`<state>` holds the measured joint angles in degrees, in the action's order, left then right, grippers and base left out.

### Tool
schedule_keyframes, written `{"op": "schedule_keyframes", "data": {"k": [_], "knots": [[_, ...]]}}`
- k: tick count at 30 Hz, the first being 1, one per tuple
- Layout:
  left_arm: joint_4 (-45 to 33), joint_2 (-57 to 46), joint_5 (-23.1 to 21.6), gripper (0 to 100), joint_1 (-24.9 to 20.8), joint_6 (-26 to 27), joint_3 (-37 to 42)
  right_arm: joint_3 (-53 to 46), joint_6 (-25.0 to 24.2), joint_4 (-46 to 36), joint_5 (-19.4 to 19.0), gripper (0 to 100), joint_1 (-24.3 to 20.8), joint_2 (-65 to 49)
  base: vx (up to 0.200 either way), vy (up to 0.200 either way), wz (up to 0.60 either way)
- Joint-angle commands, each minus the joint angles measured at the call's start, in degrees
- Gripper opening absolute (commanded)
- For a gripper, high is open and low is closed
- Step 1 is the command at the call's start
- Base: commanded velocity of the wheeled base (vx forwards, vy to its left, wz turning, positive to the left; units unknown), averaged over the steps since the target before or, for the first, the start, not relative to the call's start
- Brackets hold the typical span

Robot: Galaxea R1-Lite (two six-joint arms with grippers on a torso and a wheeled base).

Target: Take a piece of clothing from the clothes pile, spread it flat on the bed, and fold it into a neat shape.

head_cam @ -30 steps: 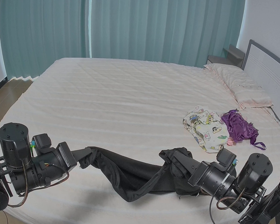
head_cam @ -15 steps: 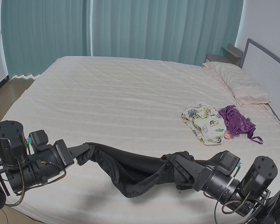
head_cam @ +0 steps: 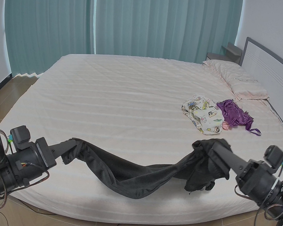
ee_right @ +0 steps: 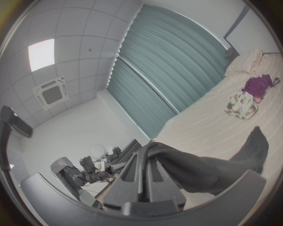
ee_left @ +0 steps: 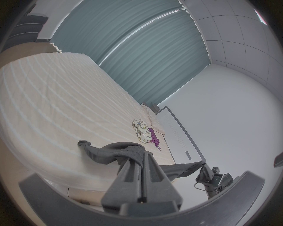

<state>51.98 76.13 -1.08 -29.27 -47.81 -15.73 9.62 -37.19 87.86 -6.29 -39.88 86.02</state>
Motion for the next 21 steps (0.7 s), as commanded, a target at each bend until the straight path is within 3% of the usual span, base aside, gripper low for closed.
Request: {"op": "schedule_keyframes", "data": {"k": [1, 4, 7, 8, 10, 11, 15, 21], "knots": [[-9.44, -16.01, 1.26, 0, -0.35, 0.53, -3.08, 6.38, 0.19, -6.03, -3.47, 0, 0.41, -17.20, 0.000, 0.000, 0.00], [-20.52, -22.87, 1.00, 0, -0.26, 0.61, -9.94, 17.80, -0.42, -22.82, -3.73, 0, 2.70, -23.53, 0.000, 0.000, 0.00], [-24.38, -23.48, 1.26, 0, 0.35, 0.61, -12.93, 22.90, -2.18, -28.44, -3.90, 0, 5.16, -23.79, 0.000, 0.000, 0.00], [-27.46, -23.31, 1.26, 0, 2.02, 0.70, -16.53, 31.34, -7.45, -35.04, -4.70, 0, 11.14, -21.68, 0.000, 0.000, 0.00], [-27.63, -23.31, 1.26, 0, 2.55, 0.70, -17.23, 33.54, -8.42, -36.00, -5.22, 0, 12.45, -20.36, 0.000, 0.000, 0.00], [-27.55, -21.64, 1.35, 0, 3.52, 0.70, -18.99, 39.07, -9.12, -36.71, -6.63, 0, 15.53, -16.32, 0.000, 0.000, 0.00], [-27.46, -16.80, 1.44, 0, 5.45, 0.70, -22.51, 49.97, -9.12, -37.23, -7.68, 0, 20.28, -6.56, 0.000, 0.000, 0.00], [-26.05, -7.05, 1.00, 0, 9.58, 0.26, -24.70, 56.12, -8.86, -39.08, -7.60, 0, 21.68, 5.04, 0.000, 0.000, 0.00]]}}
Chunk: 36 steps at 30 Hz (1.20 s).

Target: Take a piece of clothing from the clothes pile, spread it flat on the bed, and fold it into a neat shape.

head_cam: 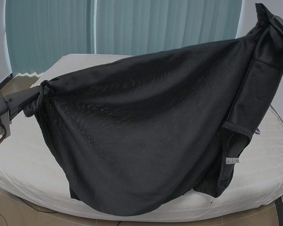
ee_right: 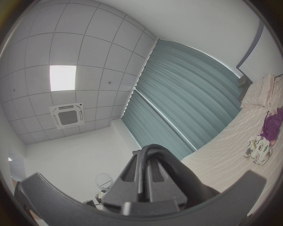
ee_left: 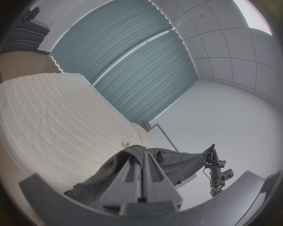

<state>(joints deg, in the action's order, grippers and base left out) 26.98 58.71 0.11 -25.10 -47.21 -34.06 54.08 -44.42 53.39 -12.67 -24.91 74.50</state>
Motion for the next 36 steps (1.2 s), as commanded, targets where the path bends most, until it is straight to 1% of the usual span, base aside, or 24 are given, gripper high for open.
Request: {"op": "schedule_keyframes", "data": {"k": [1, 4, 5, 6, 7, 11, 12, 16, 18, 20, 25, 30, 31, 36], "knots": [[-0.35, 11.78, -0.20, 0, 5.68, -0.33, -6.46, 12.10, -1.63, -4.79, -1.13, 0, 6.98, 18.40, 0.000, 0.000, 0.00], [3.96, 16.79, -0.20, 0, 6.38, -0.42, -6.72, 13.33, -1.28, -4.26, -1.04, 0, 7.15, 24.20, 0.000, 0.000, 0.00], [3.96, 16.79, -0.20, 0, 6.38, -0.42, -6.72, 13.33, -1.28, -4.26, -1.04, 0, 7.15, 24.20, 0.000, 0.000, 0.00], [7.65, 20.48, -0.46, 0, 6.91, -0.42, -6.72, 13.95, -1.10, -4.18, -0.78, 0, 7.06, 27.54, 0.000, 0.000, 0.00], [9.32, 22.24, -0.46, 0, 7.17, -0.42, -6.72, 13.95, -1.02, -4.09, -0.78, 0, 6.98, 28.86, 0.000, 0.000, 0.00], [12.49, 28.48, -0.55, 0, 7.70, -0.51, -7.16, 14.30, -0.67, -2.95, -0.69, 0, 7.15, 32.82, 0.200, 0.000, 0.00], [12.49, 28.48, -0.55, 0, 7.70, -0.51, -7.16, 14.30, -0.67, -2.95, -0.69, 0, 7.15, 32.82, 0.200, 0.000, 0.00], [13.63, 36.12, -0.64, 0, 7.96, -0.51, -9.97, 14.30, 0.13, -1.54, -0.69, 0, 7.85, 37.74, 0.200, 0.000, 0.00], [13.63, 36.92, -0.64, 0, 8.14, -0.51, -10.41, 14.30, 0.39, -1.36, -0.69, 0, 7.85, 38.35, 0.200, 0.000, 0.00], [13.63, 41.49, -0.72, 0, 9.02, -0.60, -12.26, 14.48, 1.88, -0.13, -0.34, 0, 7.77, 41.78, 0.200, 0.000, 0.00], [13.63, 47.37, -0.99, 0, 10.51, -0.60, -14.10, 16.32, 2.06, 1.27, 1.50, 0, 7.77, 47.23, 0.200, 0.000, 0.00], [13.63, 53.00, -2.57, 0, 12.36, -0.60, -16.39, 18.70, 2.32, 1.19, 2.65, 0, 7.85, 51.36, 0.200, 0.000, 0.00], [13.63, 55.55, -3.19, 0, 12.88, -0.60, -17.44, 19.75, 2.32, 0.83, 3.17, 0, 8.03, 53.47, 0.200, 0.000, 0.00], [13.63, 60.82, -3.19, 0, 13.76, -1.74, -20.52, 21.68, 2.32, 0.92, 4.40, 0, 8.38, 58.66, 0.200, 0.000, 0.00]]}}
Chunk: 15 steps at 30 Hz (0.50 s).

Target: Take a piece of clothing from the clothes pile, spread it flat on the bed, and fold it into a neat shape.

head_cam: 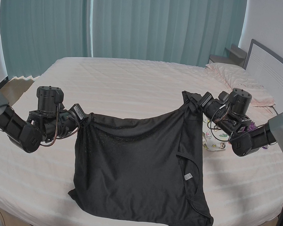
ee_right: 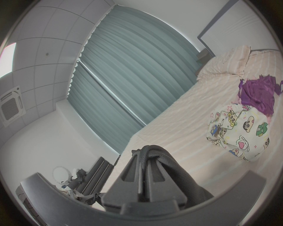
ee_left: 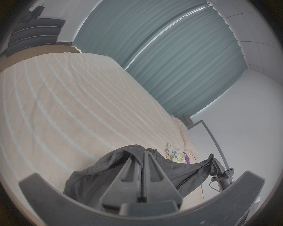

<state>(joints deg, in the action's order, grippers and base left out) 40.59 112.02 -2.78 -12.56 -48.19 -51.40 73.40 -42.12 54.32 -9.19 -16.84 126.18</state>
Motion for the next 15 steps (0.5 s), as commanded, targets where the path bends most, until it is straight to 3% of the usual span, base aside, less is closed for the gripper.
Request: {"op": "schedule_keyframes", "data": {"k": [1, 4, 5, 8, 9, 14, 15], "knots": [[0.10, 9.71, -0.12, 0, 1.22, -1.64, -4.24, 2.63, 0.02, 0.26, 1.46, 0, 0.40, 8.73, 0.200, 0.000, 0.00], [0.01, 12.79, 0.05, 0, 1.31, -1.73, -6.00, 2.80, -0.07, 0.43, 1.90, 0, 0.40, 11.19, 0.000, 0.000, 0.00], [0.01, 13.84, -0.03, 0, 1.31, -1.73, -6.52, 2.98, 0.02, 0.61, 2.07, 100, 0.49, 12.07, 0.000, 0.000, 0.00], [0.01, 14.98, -0.30, 0, 1.39, -1.82, -6.70, 3.24, -0.07, 0.79, 2.51, 100, 0.49, 12.86, 0.000, 0.000, 0.00], [0.10, 16.04, -0.38, 100, 1.39, -1.82, -6.88, 3.50, -0.07, 0.79, 2.60, 100, 0.40, 13.74, 0.000, 0.000, 0.00], [0.10, 18.41, 0.67, 100, 1.48, -1.38, -9.25, 5.09, -0.16, 0.61, 4.01, 100, 0.58, 15.06, 0.000, 0.000, 0.00], [0.80, 19.55, 2.69, 100, 2.27, -1.38, -10.66, 8.08, -0.16, 0.17, 6.64, 100, 1.19, 16.20, 0.000, 0.000, 0.00]]}}
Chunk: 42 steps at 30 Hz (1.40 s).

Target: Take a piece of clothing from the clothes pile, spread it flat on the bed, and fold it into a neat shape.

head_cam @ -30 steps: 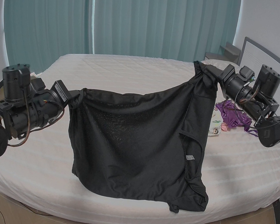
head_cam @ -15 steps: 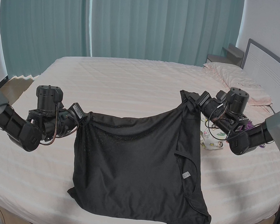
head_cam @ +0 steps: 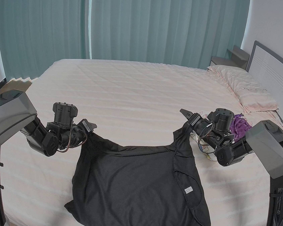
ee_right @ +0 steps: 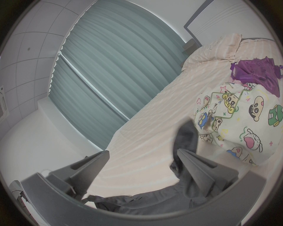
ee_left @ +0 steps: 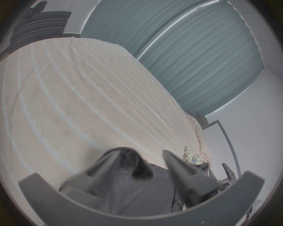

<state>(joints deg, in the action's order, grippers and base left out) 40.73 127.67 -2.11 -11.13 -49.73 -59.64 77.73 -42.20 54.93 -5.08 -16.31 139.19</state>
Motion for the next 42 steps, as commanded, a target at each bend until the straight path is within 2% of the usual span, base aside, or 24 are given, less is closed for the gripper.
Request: {"op": "schedule_keyframes", "data": {"k": [1, 4, 7, 10, 13, 15, 17, 21, 23, 25, 28, 31, 35, 38, 39, 42], "knots": [[1.11, 4.43, 3.60, 100, 1.37, -0.11, -3.21, 5.15, -0.07, -0.79, 4.38, 100, 1.02, 3.81, 0.000, 0.000, 0.00], [1.37, 5.39, 5.62, 100, 2.25, 0.07, -4.26, 7.70, 0.10, -4.31, 7.46, 100, 2.16, 4.77, 0.000, 0.000, 0.00], [1.02, 5.31, 5.54, 100, 3.13, 0.16, -3.91, 7.53, -0.25, -8.35, 7.72, 100, 3.04, 4.60, 0.000, 0.000, 0.00], [1.02, 5.13, 5.54, 100, 3.84, 0.24, -3.03, 5.59, -0.16, -8.88, 7.90, 100, 3.39, 4.07, 0.000, 0.000, 0.00], [1.20, 1.26, 4.22, 100, 5.24, 0.16, 1.36, -3.72, 1.69, -8.79, 6.84, 100, 3.48, -0.06, 0.000, 0.000, 0.00], [1.46, 0.03, 3.43, 100, 5.24, 0.07, 3.03, -6.01, 3.00, -8.52, 6.49, 100, 3.48, -0.85, 0.000, 0.000, 0.00], [2.34, -5.50, -1.06, 100, 5.24, -0.28, 9.89, -13.30, 7.93, -7.12, 5.79, 100, 3.39, -2.96, 0.000, 0.000, 0.00], [4.27, -11.48, -6.24, 100, 4.98, -0.90, 19.38, -22.53, 12.32, -2.28, 5.52, 100, 2.16, -4.81, 0.000, 0.000, 0.00], [5.33, -12.54, -6.59, 100, 4.71, -1.78, 22.11, -25.61, 14.78, -0.97, 5.52, 100, 1.28, -5.25, 0.000, 0.000, 0.00], [8.58, -13.15, -6.86, 100, 4.27, -3.71, 26.68, -31.94, 20.85, 0.35, 5.52, 100, -0.48, -5.51, 0.000, 0.000, 0.00], [13.15, -12.54, -6.86, 100, 3.75, -4.59, 30.46, -36.07, 25.59, 2.37, 5.61, 100, -2.32, -5.33, 0.000, 0.000, 0.00], [18.07, -11.57, -6.77, 100, 3.31, -4.59, 33.71, -38.26, 27.97, 2.81, 6.23, 100, -4.78, -5.16, 0.000, 0.000, 0.00], [20.36, -11.13, -7.12, 100, 2.78, -4.94, 36.26, -39.93, 31.04, 2.29, 7.28, 100, -7.77, -4.46, 0.000, 0.000, 0.00], [20.44, -10.51, -8.17, 100, 2.78, -5.03, 37.14, -39.32, 33.06, 2.11, 9.39, 100, -8.30, -3.05, 0.000, 0.000, 0.00], [20.62, -10.34, -9.32, 100, 2.96, -5.12, 37.31, -38.53, 34.65, 1.93, 11.32, 100, -8.30, -2.26, 0.000, 0.000, 0.00], [20.62, -10.16, -9.67, 100, 3.13, -5.12, 37.49, -38.18, 35.96, 1.58, 12.47, 100, -8.39, -1.56, 0.000, 0.000, 0.00]]}}
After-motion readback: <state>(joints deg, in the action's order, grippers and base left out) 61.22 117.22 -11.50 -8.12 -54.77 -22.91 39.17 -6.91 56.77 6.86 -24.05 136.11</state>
